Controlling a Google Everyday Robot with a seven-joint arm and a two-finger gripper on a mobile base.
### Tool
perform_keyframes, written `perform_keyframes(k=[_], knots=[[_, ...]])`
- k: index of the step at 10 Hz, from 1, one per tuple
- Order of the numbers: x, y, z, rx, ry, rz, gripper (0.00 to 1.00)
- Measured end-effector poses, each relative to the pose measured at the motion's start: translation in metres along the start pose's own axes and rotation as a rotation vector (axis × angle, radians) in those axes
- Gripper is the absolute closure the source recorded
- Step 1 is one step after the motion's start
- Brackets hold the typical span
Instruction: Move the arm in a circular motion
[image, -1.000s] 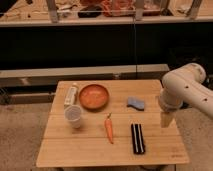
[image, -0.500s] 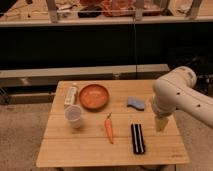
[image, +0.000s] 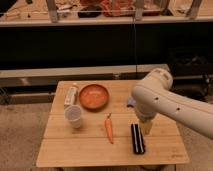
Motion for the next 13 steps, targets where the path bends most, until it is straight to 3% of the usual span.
perform_keyframes(k=[4, 8, 11, 13], knots=[[-0.039, -0.008, -0.005, 0.017, -0.003, -0.051, 0.20], [-0.044, -0.029, -0.008, 0.026, 0.016, -0.097, 0.20], [-0.075, -0.045, -0.011, 0.044, 0.023, -0.125, 0.20], [-0.078, -0.058, -0.011, 0.054, 0.039, -0.153, 0.20]])
